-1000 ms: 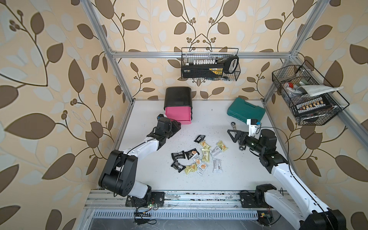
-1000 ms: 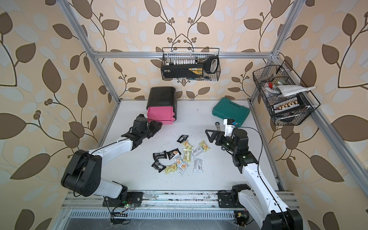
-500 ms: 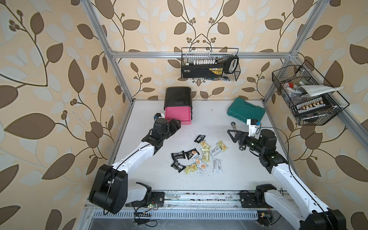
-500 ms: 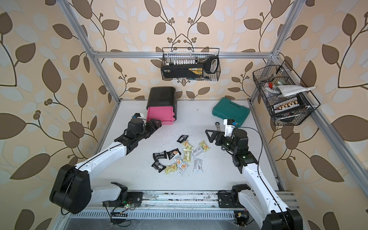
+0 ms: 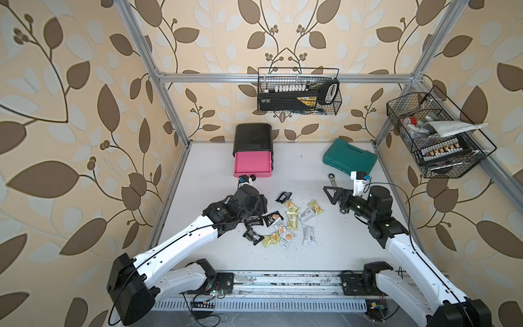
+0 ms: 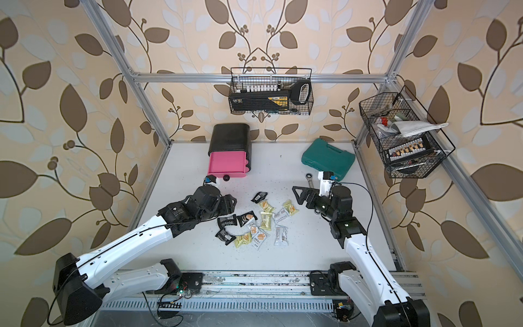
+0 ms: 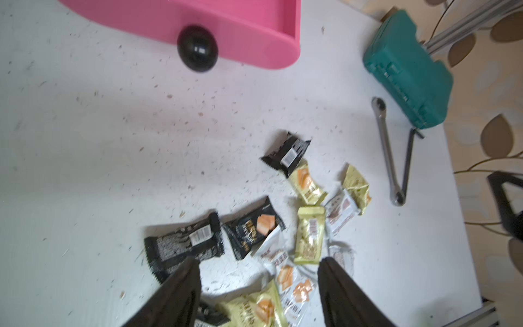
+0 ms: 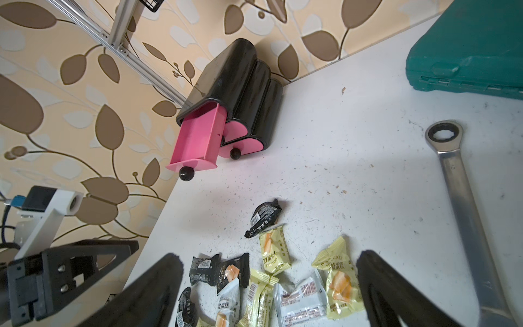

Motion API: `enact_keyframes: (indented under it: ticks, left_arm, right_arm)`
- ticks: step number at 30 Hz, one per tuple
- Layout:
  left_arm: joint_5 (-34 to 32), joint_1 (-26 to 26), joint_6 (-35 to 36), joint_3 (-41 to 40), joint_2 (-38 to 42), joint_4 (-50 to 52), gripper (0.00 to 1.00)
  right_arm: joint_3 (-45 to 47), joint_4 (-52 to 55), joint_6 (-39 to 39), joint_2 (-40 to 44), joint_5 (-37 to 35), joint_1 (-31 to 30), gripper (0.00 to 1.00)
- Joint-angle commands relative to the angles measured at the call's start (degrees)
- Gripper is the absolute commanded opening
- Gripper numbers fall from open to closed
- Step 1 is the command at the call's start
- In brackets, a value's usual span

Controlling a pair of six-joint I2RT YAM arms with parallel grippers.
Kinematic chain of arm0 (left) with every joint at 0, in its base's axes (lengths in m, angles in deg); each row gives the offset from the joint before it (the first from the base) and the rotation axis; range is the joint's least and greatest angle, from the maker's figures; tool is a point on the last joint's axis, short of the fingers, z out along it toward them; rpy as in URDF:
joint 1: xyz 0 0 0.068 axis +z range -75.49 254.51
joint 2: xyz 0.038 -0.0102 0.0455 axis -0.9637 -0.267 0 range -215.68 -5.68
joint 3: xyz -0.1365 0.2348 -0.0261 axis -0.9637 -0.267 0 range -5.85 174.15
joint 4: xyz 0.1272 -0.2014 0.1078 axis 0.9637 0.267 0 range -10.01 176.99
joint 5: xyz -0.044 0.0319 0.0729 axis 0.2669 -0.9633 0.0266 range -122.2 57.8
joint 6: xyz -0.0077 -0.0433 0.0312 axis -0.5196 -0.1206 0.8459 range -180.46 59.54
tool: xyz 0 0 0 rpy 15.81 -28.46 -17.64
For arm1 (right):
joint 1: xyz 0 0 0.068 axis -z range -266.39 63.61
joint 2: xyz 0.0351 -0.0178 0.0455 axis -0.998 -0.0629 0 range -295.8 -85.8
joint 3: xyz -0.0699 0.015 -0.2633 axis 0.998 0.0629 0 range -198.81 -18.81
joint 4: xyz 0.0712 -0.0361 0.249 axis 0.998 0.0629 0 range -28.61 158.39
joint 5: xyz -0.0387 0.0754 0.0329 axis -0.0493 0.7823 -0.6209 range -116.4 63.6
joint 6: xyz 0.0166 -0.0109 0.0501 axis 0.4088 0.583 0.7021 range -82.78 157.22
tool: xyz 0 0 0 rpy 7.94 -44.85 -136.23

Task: Place the cookies into the drawer by color
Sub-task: Pick up the cookie at the center of the board.

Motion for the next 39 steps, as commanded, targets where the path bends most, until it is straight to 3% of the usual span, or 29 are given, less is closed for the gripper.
enact_keyframes:
  ticks: [1,7,14,17,19,20,24,32,39]
  left_arm:
    - [-3.7,-3.7,-4.2,-1.9,-0.1,9.6,0.66]
    - [-5.1,-8.0,-14.0,-4.8,-4.1,14.6,0.64]
    - [-3.4,-10.1,-30.4,-10.1,-7.0,11.0,0.66]
    - [-3.6,-10.1,-36.4,-10.1,-8.6,10.1,0.74]
    - [-3.7,-10.1,-39.3,-10.4,-9.0,7.4,0.96]
    - [-3.6,-10.1,-40.5,-10.8,-9.0,5.9,0.98]
    - [-5.5,-10.0,-46.6,-12.1,-8.1,2.7,0.98]
    - [-6.6,-9.8,-52.4,-15.0,-7.5,-1.0,0.77]
    - [-4.2,-9.5,-53.1,-16.3,-10.5,-4.2,0.76]
  right_arm:
    - [0.6,-0.6,-0.7,0.2,-0.7,-0.2,0.99]
    - [0.4,-0.8,-0.5,-1.1,0.0,-0.2,0.99]
    - [0.4,-0.8,-0.3,-1.2,0.4,-0.2,0.99]
    - [0.4,-0.3,-0.5,-0.7,0.1,-0.2,0.99]
    - [0.4,-0.3,-0.5,-0.5,0.0,-0.1,0.99]
    - [0.4,-0.3,-0.5,-0.7,0.0,-0.2,0.99]
    - [0.4,-0.2,-0.5,-0.5,0.0,-0.3,0.99]
    - [0.7,0.3,-0.8,0.3,-0.4,-0.7,0.99]
    - [0.7,0.3,-0.8,0.5,-0.6,-0.9,0.99]
